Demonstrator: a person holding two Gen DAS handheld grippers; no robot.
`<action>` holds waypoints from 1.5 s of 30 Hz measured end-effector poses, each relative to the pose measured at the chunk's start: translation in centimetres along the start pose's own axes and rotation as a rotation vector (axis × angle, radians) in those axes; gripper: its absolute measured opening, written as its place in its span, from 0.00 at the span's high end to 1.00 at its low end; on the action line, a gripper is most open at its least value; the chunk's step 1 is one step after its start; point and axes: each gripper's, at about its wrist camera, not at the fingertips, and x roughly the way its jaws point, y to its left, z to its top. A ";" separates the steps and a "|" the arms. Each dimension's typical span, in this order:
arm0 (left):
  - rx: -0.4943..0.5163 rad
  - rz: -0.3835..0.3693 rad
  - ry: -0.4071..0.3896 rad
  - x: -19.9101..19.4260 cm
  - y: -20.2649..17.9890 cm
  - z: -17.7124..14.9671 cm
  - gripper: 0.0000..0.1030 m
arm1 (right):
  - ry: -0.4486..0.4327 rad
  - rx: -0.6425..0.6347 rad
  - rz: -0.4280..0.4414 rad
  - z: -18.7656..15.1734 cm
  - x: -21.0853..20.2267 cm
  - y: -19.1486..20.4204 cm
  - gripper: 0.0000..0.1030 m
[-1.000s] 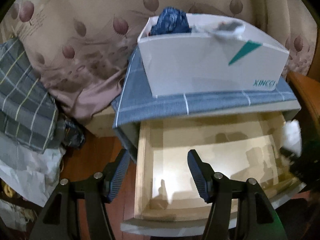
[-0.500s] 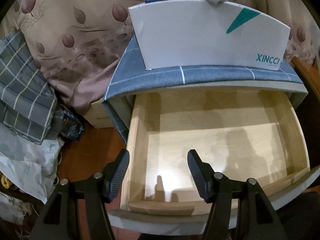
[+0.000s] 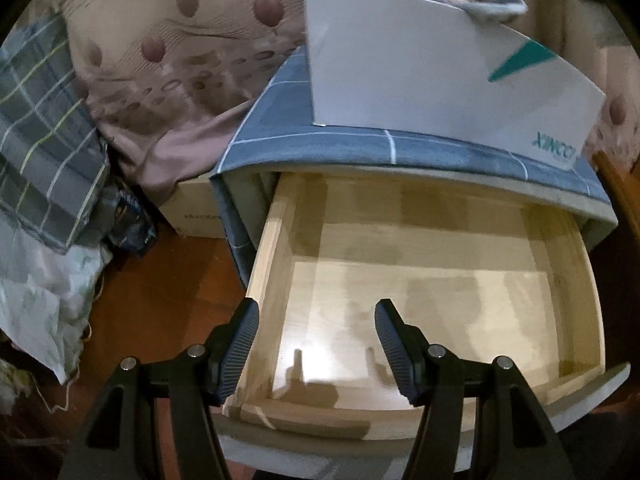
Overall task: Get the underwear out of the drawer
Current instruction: 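Lift the white rolled underwear with the right tool over the white box, then lower the white underwear into the box and open the right tool, then withdraw the right tool from the box back over the empty drawer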
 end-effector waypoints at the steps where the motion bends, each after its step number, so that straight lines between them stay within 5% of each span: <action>1: -0.009 -0.002 0.001 0.0 0.1 0.0 0.40 | 0.007 -0.001 0.003 0.3 0.6 0.2 0.63; 15: -0.021 -0.004 -0.008 0.0 0.2 0.1 0.40 | 0.231 0.000 0.011 0.3 12.0 2.2 0.62; 22: -0.022 -0.009 -0.006 0.0 0.3 0.2 0.40 | 0.255 0.009 -0.003 -0.6 13.5 2.3 0.56; 26: -0.017 -0.010 -0.004 0.1 0.2 0.3 0.40 | 0.223 0.015 -0.019 -0.6 12.8 2.1 0.27; 29: -0.016 -0.010 -0.006 0.2 0.2 0.3 0.40 | 0.178 -0.017 -0.031 -0.8 11.0 2.3 0.18; 38: -0.004 -0.004 -0.012 0.1 -0.2 0.1 0.40 | 0.072 -0.040 0.000 -4.8 3.1 1.9 0.05; 45: 0.012 -0.004 -0.015 -0.1 -0.7 -0.2 0.40 | 0.092 -0.054 -0.047 -13.2 0.3 2.1 0.04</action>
